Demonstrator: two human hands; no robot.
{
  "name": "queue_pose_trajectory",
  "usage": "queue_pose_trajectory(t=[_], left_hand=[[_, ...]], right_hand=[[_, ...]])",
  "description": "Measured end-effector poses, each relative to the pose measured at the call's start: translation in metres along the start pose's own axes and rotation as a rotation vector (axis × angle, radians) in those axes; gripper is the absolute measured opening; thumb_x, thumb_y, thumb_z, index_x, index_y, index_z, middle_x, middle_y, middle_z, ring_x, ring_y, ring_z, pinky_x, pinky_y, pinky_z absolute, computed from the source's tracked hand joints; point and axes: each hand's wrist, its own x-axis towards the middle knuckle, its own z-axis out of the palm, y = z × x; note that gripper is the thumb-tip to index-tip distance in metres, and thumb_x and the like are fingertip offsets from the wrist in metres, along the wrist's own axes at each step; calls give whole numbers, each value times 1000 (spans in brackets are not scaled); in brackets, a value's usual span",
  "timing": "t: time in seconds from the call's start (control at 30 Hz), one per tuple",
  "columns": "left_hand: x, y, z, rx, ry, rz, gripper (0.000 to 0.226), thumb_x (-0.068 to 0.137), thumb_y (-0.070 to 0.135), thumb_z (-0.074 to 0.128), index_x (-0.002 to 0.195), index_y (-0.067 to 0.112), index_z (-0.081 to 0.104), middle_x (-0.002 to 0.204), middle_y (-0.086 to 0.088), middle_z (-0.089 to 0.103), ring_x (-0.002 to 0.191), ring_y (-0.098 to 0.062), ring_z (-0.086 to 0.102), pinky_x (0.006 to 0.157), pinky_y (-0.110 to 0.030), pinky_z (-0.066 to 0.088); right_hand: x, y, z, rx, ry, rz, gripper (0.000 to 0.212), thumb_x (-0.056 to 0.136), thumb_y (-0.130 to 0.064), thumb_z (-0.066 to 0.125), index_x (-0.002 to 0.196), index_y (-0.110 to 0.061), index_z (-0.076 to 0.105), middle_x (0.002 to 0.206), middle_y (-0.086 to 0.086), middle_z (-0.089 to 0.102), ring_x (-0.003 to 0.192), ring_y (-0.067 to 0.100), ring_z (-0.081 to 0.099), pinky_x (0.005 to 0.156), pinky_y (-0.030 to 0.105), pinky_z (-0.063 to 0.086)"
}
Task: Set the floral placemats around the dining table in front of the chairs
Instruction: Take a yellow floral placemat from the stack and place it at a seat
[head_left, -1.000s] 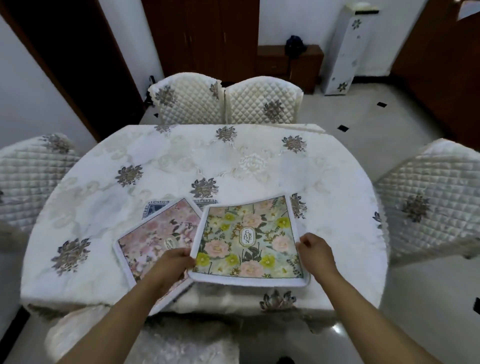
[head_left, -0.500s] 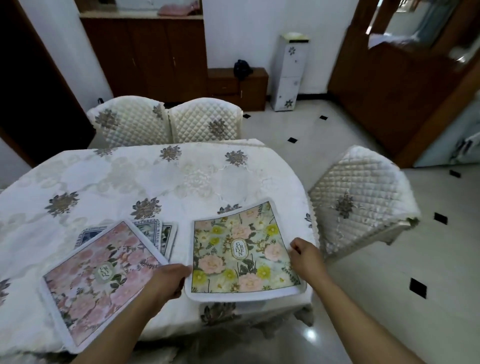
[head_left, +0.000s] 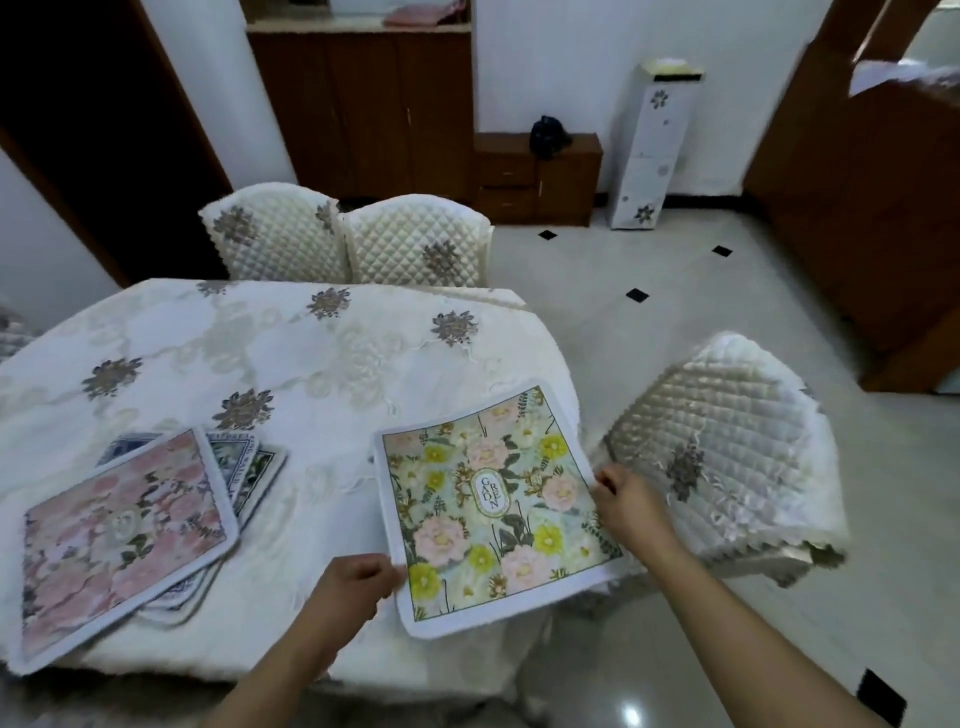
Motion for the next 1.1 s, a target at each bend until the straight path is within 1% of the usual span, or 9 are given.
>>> queue_pose_trajectory(t=[0.1,0.23,0.33,0.5,0.6,0.73,0.87,1.0,1.1], left_hand=[[-10,5,32,-104,141,-41,44,88,18,69,51,17,46,50,3,32,47,-15,27,51,-26,24],[-8,7,55,-197,310,-39,41,86,20,71,50,23,52,47,6,42,43,-14,34,52,-29,28],[4,6,77,-295,310,-67,40,85,15,71,52,22,51,49,6,45,42,-11,33,52,-30,26],[35,8,124,-316,302,-58,35,81,25,74,62,19,45,53,4,45,49,-11,38,52,-27,32],[60,21,158,-326,332,-65,38,77,22,76,58,21,44,52,5,45,49,-9,40,49,-18,32],[100,47,199,-500,306,-154,34,76,14,78,51,23,57,55,1,60,54,-12,55,58,-24,44],[142,70,222,-629,410,-237,34,77,10,77,51,22,58,53,6,61,53,-8,56,55,-21,44],[170,80,237,-652,461,-294,32,80,11,74,53,20,60,55,-1,67,56,-16,65,56,-26,49],[188,78,239,-647,549,-348,36,80,10,74,53,19,53,56,-1,59,57,-16,56,61,-27,42]], right_hand=[[38,-2,-17,-64,-91,-94,16,90,-15,57,75,-10,53,70,5,58,67,25,55,53,27,34],[87,-26,-17,-155,-144,-222,23,87,-13,58,68,-12,46,61,4,51,60,26,50,49,27,30],[123,-46,-12,-234,-149,-287,27,84,-8,56,65,-15,39,60,6,47,61,29,45,48,27,25],[178,-66,-7,-310,-181,-351,30,82,-4,51,60,-21,38,57,0,44,61,28,46,48,28,30],[217,-73,1,-375,-228,-387,19,82,-4,49,66,-15,48,62,4,49,64,30,49,52,32,33],[277,-82,21,-423,-283,-435,12,80,-5,48,75,-10,58,71,7,58,67,29,52,54,30,36],[331,-88,49,-449,-363,-501,14,80,-5,48,79,-11,61,80,9,62,72,29,55,59,31,42],[370,-88,67,-459,-431,-539,15,79,-4,47,81,-9,60,82,10,63,75,31,57,63,34,46],[391,-83,72,-482,-463,-532,15,79,-3,48,82,-9,62,83,9,61,77,30,53,64,33,43]])
